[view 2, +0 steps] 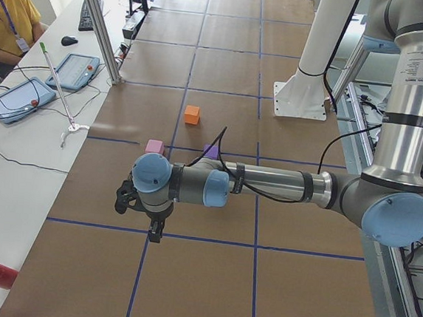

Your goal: Arrange blocks in a line

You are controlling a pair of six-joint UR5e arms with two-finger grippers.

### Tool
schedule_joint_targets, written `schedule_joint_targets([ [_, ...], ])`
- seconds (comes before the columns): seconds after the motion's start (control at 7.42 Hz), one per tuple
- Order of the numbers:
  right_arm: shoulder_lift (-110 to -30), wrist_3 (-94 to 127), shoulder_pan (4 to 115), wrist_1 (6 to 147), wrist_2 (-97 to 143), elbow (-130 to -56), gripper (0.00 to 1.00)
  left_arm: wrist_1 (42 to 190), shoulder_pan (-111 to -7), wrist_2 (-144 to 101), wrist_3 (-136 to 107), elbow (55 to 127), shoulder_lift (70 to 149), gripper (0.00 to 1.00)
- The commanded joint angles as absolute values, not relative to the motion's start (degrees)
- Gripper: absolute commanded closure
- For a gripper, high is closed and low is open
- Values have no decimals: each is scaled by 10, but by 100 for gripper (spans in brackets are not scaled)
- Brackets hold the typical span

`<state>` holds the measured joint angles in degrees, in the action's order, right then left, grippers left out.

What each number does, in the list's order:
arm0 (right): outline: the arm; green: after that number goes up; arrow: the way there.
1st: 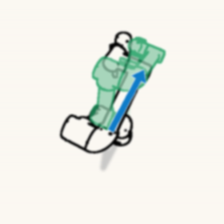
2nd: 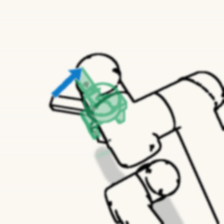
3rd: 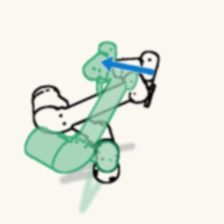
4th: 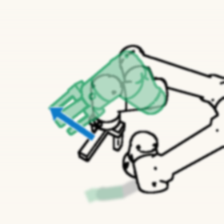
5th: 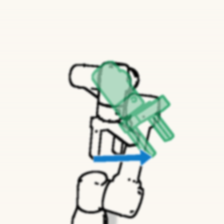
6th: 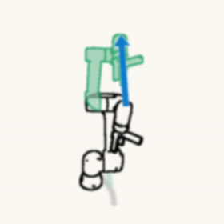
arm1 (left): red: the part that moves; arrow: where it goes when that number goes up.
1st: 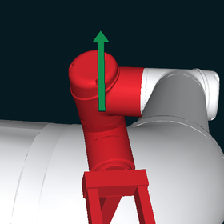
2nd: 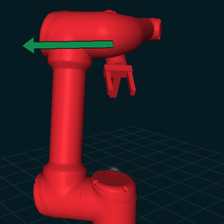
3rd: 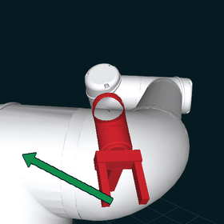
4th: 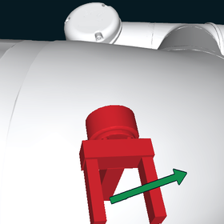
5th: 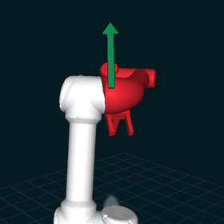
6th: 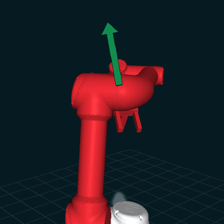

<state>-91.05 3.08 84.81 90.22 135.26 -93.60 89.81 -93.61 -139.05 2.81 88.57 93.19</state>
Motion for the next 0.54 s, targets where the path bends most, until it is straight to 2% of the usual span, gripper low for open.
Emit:
schedule_joint_targets([
  [0.0,-911,31,848,902,1353,-936,0,897,-936,-1390,27,884,933,0],
  [0.4,-911,31,848,902,1353,-936,0,900,-936,-1388,27,892,934,0],
])
